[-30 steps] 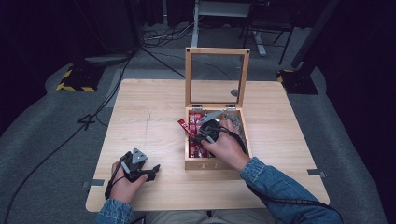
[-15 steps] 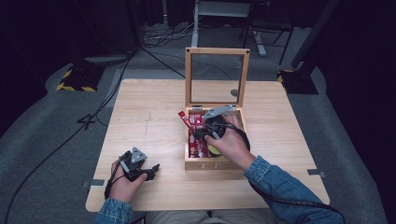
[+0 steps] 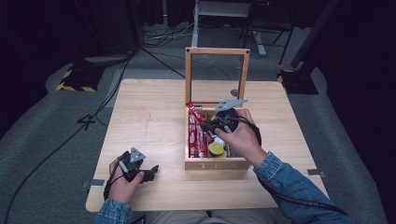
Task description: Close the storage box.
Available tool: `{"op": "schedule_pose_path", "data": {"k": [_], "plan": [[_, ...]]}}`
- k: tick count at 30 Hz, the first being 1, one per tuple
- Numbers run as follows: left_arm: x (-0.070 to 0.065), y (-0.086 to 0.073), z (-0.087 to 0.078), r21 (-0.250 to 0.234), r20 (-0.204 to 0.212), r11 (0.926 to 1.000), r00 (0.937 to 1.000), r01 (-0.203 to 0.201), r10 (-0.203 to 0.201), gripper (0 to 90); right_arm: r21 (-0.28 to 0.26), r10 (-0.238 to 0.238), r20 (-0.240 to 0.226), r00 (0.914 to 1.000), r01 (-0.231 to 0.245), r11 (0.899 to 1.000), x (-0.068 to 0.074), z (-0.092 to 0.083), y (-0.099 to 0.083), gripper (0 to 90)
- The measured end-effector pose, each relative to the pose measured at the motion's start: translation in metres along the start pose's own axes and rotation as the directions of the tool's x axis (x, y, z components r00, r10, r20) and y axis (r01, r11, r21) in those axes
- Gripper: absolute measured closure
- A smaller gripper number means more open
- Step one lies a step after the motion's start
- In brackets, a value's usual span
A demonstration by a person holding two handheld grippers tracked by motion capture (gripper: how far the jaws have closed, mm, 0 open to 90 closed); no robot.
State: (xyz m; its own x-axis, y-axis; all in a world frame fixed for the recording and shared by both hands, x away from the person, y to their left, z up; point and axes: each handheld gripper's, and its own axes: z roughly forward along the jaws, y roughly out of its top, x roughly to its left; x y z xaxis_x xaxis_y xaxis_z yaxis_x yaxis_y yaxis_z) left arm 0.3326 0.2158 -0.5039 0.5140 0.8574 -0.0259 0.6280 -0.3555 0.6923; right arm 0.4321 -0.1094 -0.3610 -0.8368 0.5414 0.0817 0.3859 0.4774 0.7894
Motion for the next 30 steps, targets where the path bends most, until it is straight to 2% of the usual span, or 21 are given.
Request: {"op": "schedule_pose_path", "data": {"k": [9, 19, 30], "plan": [[0.003, 0.002, 0.002, 0.008, 0.010, 0.9999, 0.9998, -0.014, 0.014, 13.0, -0.022, 0.008, 0.014, 0.9999, -0.007, 1.000, -0.010, -0.024, -0.003, 81.7], [0.006, 0.003, 0.003, 0.017, 0.018, 0.9995, 0.9995, -0.026, 0.026, 10.1, -0.061, 0.039, 0.033, 0.9987, -0.037, 0.997, -0.027, -0.057, -0.009, 81.7], [0.008, 0.005, 0.006, 0.022, 0.024, 0.9993, 0.9992, -0.032, 0.031, 6.9, -0.080, 0.065, 0.102, 0.9926, -0.057, 0.995, -0.048, -0.094, -0.026, 81.7]]}}
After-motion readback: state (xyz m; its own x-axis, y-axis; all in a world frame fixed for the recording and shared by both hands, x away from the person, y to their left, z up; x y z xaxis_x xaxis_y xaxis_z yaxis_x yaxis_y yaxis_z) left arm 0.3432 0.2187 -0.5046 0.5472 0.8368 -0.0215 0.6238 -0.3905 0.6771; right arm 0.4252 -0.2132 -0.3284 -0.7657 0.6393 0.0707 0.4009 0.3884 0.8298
